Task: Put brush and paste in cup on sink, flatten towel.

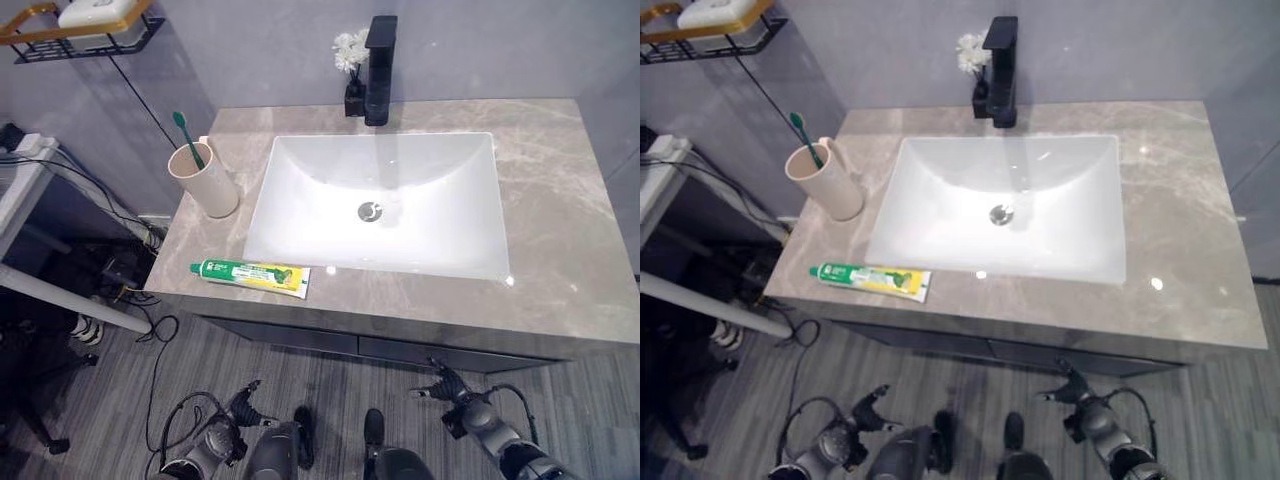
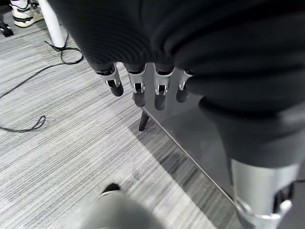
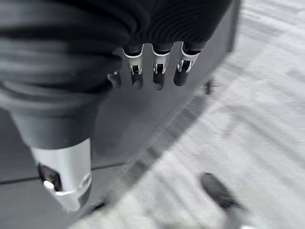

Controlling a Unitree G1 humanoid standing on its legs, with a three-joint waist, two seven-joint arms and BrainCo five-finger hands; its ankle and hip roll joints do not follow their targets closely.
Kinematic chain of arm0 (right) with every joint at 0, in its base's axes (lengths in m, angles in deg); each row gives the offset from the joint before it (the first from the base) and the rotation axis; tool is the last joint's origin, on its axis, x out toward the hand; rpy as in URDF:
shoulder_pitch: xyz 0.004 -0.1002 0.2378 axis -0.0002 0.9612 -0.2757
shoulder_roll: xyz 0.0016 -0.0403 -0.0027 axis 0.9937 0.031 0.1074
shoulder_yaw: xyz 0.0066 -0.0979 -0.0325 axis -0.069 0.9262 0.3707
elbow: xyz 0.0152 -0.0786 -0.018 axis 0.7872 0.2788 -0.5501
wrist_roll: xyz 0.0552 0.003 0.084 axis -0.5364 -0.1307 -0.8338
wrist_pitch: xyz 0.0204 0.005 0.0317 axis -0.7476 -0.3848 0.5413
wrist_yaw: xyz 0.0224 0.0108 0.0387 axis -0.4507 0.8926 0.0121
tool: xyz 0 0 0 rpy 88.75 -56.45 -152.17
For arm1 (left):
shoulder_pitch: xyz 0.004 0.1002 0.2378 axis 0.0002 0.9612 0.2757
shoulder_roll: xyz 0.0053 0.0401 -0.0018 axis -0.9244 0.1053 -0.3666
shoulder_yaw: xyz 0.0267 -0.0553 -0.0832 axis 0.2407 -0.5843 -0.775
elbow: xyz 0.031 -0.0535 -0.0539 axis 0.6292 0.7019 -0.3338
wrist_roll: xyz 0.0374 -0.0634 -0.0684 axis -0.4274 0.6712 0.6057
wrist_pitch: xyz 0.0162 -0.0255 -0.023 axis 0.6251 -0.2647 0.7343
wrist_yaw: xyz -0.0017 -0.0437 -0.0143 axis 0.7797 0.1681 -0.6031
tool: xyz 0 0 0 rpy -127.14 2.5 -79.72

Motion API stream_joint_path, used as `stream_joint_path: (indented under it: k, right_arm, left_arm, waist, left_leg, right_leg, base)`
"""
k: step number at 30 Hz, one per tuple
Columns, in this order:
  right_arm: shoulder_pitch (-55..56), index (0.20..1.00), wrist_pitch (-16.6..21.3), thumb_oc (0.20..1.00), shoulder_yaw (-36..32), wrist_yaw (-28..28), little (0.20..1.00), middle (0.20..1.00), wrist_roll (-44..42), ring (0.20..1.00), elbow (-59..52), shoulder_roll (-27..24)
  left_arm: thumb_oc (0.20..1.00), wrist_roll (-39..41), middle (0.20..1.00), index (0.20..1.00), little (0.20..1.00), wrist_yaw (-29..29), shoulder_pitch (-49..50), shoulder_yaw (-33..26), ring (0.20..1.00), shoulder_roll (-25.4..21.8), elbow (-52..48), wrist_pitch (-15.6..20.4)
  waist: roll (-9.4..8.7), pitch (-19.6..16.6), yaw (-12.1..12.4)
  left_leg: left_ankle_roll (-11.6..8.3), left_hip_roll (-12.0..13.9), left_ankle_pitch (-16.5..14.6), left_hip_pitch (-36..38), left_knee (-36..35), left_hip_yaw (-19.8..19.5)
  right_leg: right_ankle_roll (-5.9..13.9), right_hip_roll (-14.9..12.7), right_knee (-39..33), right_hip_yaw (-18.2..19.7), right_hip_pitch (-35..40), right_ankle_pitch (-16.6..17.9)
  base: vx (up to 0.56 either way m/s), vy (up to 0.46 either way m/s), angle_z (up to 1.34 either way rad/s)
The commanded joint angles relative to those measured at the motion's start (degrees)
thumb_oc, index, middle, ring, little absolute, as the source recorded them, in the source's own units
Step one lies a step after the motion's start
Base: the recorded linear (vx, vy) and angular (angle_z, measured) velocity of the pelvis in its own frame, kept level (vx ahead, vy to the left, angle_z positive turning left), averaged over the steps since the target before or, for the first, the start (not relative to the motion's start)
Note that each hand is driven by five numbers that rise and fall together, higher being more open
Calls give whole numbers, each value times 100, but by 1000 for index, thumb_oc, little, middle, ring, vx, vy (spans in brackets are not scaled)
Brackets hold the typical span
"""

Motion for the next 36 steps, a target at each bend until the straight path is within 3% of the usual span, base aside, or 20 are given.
stream_joint_path:
  k: [1,2,3,5,9,10,14,15,20,26,30,31,32,34,36]
  right_arm:
    - [-210,1000,81,1000,74,-162,1000,1000,-19,1000,-99,-165]
    - [-238,1000,87,1000,83,-130,1000,1000,34,1000,29,-176]
    - [-336,1000,72,1000,114,-69,1000,1000,65,1000,41,-217]
    - [-395,1000,43,1000,35,-5,1000,1000,17,1000,229,-149]
    - [-560,1000,46,1000,82,7,1000,1000,97,1000,318,-63]
    - [-686,1000,34,1000,134,20,1000,1000,134,1000,347,10]
    - [-904,1000,6,1000,194,-19,1000,1000,292,1000,527,109]
    - [-989,1000,-29,1000,175,-22,1000,1000,276,1000,655,135]
    - [-1358,1000,-224,1000,30,-34,1000,1000,455,1000,1370,207]
    - [-1536,1000,-313,1000,-534,16,1000,1000,-93,1000,1603,56]
    - [-1290,1000,-229,1000,-378,-92,1000,1000,666,1000,1511,-176]
    - [-1290,1000,-229,1000,-372,-94,1000,1000,668,1000,1510,-165]
    - [-1061,1000,-226,1000,-619,-124,1000,1000,580,1000,1583,-306]
    - [-664,1000,-230,1000,-1386,-143,1000,1000,-111,1000,1695,-313]
    - [-487,1000,-232,1000,-1526,-140,1000,1000,-246,1000,1669,-346]
  left_arm:
    - [1000,-223,1000,1000,1000,333,-87,39,1000,-94,92,128]
    - [1000,-328,1000,1000,1000,381,-110,95,1000,-108,145,125]
    - [1000,-299,1000,1000,1000,307,-11,94,1000,-127,110,161]
    - [1000,-453,1000,1000,1000,209,9,209,1000,-188,97,209]
    - [1000,-541,1000,1000,1000,157,16,348,1000,-292,-103,309]
    - [1000,-594,1000,1000,1000,146,-6,431,1000,-412,-336,368]
    - [1000,-898,1000,1000,1000,214,-130,678,1000,-689,-804,475]
    - [1000,-1198,1000,1000,1000,257,-199,933,1000,-847,-1056,543]
    - [1000,-1365,1000,1000,1000,36,73,1045,1000,-1343,-1901,607]
    - [1000,-1197,1000,1000,1000,-498,648,896,1000,-2861,-3947,958]
    - [1000,-1015,1000,1000,1000,-553,942,368,1000,-4125,-5444,1288]
    - [1000,-1006,1000,1000,1000,-567,972,338,1000,-4143,-5470,1279]
    - [1000,-1227,1000,1000,1000,-338,1055,-69,1000,-5169,-6471,1532]
    - [1000,-1299,1000,1000,1000,-174,1325,-702,1000,-5665,-6871,1493]
    - [1000,-1302,1000,1000,1000,-44,1378,-997,1000,-5807,-7014,1481]
  waist:
    - [114,27,99]
    - [170,13,112]
    - [243,-32,137]
    - [333,-126,154]
    - [315,-155,224]
    - [277,-176,318]
    - [249,-208,472]
    - [257,-204,503]
    - [356,-254,863]
    - [503,-295,1138]
    - [614,-285,1191]
    - [607,-288,1175]
    - [712,-317,1222]
    - [749,-399,1200]
    - [768,-427,1201]
  left_leg:
    - [154,34,-322,492,-804,-330]
    - [82,122,-162,498,-1111,-538]
    - [102,-11,-318,679,-1397,-947]
    - [140,-131,-371,862,-1701,-816]
    - [239,-338,-468,943,-1788,-686]
    - [310,-448,-515,938,-1850,-600]
    - [393,-596,-496,936,-2047,-646]
    - [401,-615,-485,933,-2069,-670]
    - [420,-748,-463,914,-2167,-963]
    - [370,-873,-405,844,-2168,-1279]
    - [316,-930,-321,756,-2168,-1434]
    - [315,-932,-320,754,-2168,-1441]
    - [261,-952,-308,716,-2168,-1568]
    - [244,-977,-228,642,-2168,-1640]
    - [227,-977,-207,629,-2168,-1663]
  right_leg:
    - [941,-220,337,688,-51,-150]
    - [1009,-292,344,679,-109,-119]
    - [1084,-396,308,823,-152,-87]
    - [1192,-544,165,906,-178,104]
    - [1326,-744,-13,1024,-163,329]
    - [1434,-880,-131,1103,-238,505]
    - [1557,-1039,-173,1131,-388,696]
    - [1579,-1066,-171,1116,-399,722]
    - [1660,-1264,-187,749,-225,726]
    - [1736,-1456,-214,331,-1,693]
    - [1751,-1510,-205,156,69,693]
    - [1751,-1511,-207,149,72,692]
    - [1767,-1539,-204,0,142,637]
    - [1802,-1565,-233,-114,174,681]
    - [1812,-1567,-237,-160,193,667]
  base:
    - [82,144,27]
    - [114,235,10]
    - [137,299,-6]
    - [128,371,-35]
    - [50,240,-30]
    - [10,276,-9]
    - [-26,167,-29]
    - [-32,88,12]
    - [-26,45,19]
    - [-23,17,52]
    - [-22,-9,26]
    - [-17,-42,29]
    - [-12,-36,26]
    - [8,-36,33]
    - [20,-21,39]
